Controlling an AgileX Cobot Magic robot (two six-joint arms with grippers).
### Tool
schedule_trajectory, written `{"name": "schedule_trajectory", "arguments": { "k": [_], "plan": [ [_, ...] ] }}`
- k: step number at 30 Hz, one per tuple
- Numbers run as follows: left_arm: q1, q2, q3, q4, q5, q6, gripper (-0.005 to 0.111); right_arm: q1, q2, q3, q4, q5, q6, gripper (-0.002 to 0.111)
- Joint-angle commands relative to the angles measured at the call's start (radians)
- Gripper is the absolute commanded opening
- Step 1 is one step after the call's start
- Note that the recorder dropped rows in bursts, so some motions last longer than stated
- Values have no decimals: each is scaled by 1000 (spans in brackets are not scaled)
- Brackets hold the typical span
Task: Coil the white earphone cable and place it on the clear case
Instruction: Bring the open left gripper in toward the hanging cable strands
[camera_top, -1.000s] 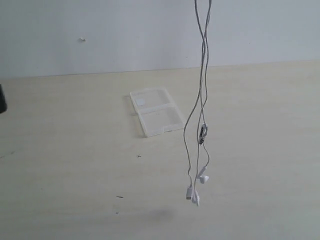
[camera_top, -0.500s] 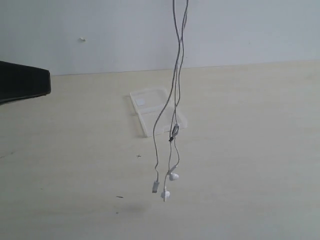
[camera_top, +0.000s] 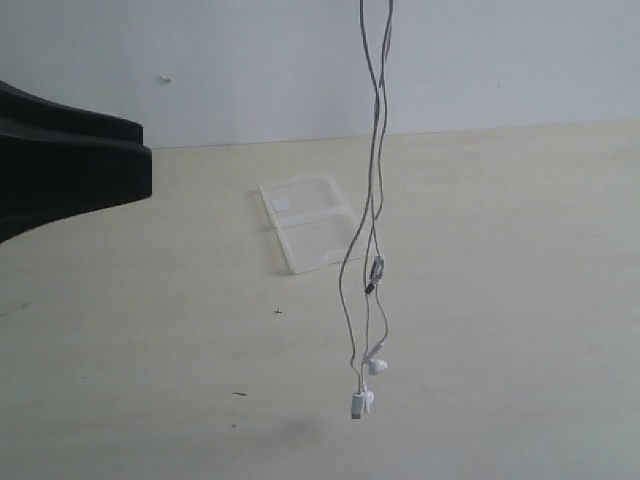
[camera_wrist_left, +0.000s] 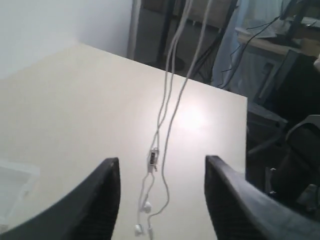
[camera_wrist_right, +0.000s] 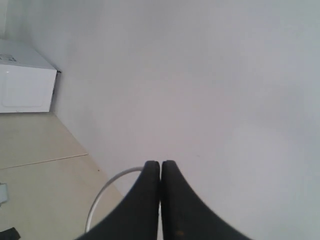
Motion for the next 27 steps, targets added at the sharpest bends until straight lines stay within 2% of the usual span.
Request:
{"name": "schedule_trajectory", "arguments": {
  "k": [1, 5, 7, 12, 17, 27],
  "plan": [
    [-94, -2, -6, -117, 122, 174, 52, -2, 21, -9, 71, -3, 2, 0],
    [-151, 52, -6, -191, 200, 239, 53, -2, 38, -9, 108, -10, -9, 0],
    [-177, 94, -6, -254, 196, 275, 53, -2, 42, -9, 124, -10, -15, 0],
    [-242, 195, -6, -425, 203, 482, 53, -2, 64, -9, 148, -10, -37, 0],
    [-244, 218, -6, -501, 203, 517, 61, -2, 64, -9, 146, -10, -36, 0],
    [-244, 218, -6, -524, 225, 547, 61, -2, 64, -9, 146, -10, -51, 0]
  ]
}}
